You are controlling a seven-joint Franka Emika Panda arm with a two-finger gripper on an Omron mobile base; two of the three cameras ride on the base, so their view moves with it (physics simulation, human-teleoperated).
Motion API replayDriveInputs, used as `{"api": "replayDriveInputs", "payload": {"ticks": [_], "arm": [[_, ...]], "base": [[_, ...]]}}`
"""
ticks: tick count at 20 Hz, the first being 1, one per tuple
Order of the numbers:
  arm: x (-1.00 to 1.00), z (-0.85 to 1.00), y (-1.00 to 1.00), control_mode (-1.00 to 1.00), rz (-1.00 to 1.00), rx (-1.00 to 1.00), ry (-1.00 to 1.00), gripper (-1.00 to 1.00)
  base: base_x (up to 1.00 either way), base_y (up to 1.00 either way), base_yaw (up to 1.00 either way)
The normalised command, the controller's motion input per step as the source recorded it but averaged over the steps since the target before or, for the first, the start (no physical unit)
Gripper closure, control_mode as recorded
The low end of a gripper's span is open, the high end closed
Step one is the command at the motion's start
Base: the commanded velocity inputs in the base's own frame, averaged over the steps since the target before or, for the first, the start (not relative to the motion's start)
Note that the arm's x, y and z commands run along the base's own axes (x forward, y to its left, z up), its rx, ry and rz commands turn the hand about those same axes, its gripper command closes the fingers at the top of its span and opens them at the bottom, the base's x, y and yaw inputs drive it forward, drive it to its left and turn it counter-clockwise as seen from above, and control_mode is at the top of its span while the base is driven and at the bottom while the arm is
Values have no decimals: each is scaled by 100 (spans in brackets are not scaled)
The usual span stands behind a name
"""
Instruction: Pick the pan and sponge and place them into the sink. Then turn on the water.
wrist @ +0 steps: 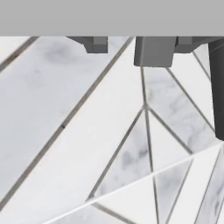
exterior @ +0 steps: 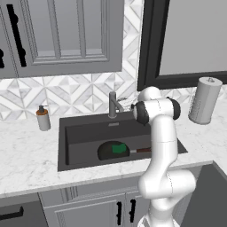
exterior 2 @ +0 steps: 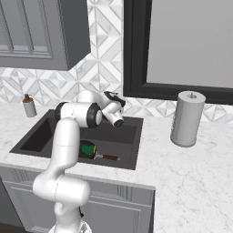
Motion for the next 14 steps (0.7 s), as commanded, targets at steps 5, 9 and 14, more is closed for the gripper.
{"api": "replayDriveInputs", "payload": {"ticks": [5,9,14], "arm": [[14,-8,-87,-100,-2,0,0,100],[23,-4,-98,-100,-3,0,0,100],[22,-18,-100,-100,-4,0,0,100]], "base": [[0,0,0],[0,0,0],[0,0,0]]}}
